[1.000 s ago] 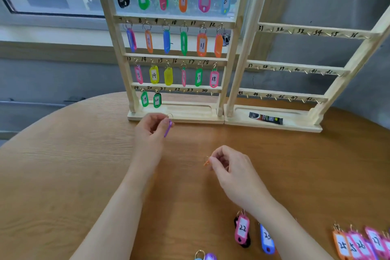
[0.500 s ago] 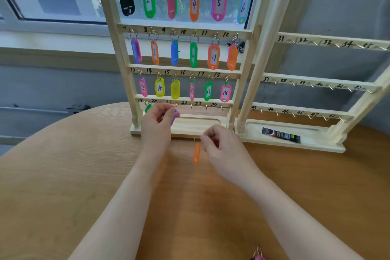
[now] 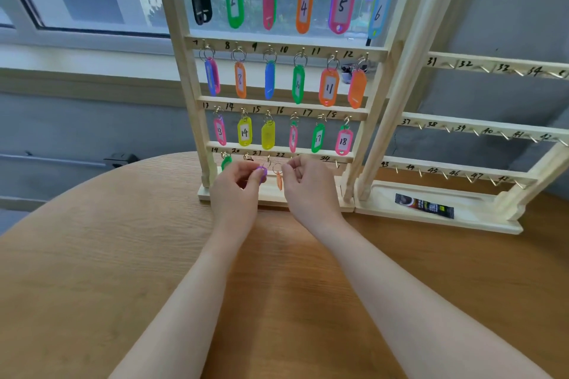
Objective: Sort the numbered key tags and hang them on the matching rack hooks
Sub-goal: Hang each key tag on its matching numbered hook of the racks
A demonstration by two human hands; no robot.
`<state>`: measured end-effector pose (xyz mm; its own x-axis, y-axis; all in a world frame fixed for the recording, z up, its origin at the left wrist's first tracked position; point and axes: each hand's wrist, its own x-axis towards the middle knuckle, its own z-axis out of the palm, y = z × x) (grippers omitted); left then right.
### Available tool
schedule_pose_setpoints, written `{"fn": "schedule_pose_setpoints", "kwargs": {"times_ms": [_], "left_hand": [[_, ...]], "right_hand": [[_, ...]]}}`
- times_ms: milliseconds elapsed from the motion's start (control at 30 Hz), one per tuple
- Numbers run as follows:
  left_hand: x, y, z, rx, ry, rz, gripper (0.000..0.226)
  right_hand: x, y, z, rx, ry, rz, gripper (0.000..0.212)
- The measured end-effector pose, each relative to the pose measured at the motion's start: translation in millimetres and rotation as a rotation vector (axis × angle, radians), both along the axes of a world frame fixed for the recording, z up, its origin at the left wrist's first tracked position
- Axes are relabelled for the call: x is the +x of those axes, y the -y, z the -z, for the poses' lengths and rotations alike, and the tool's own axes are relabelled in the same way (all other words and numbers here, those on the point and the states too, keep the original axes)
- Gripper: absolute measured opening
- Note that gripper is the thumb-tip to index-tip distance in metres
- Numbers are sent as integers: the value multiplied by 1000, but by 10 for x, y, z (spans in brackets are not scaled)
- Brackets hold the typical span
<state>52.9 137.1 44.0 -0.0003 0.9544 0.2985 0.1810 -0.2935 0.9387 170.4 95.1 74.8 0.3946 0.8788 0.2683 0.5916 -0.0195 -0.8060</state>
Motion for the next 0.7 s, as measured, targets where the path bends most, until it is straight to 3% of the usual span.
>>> {"fn": "schedule_pose_setpoints", "kwargs": {"times_ms": [233,433,700], "left_hand": [[-212,86,81,-27,-27,32,12],[-278,128,126,-57,-6,38,17],[-422,308,216,-82,-167,102,17]], "right_hand": [[-104,-160,31,58,-4,44,19],[-148,-264,90,14,121,125,18],[-153,-221,89,-21,244,141,21]]}}
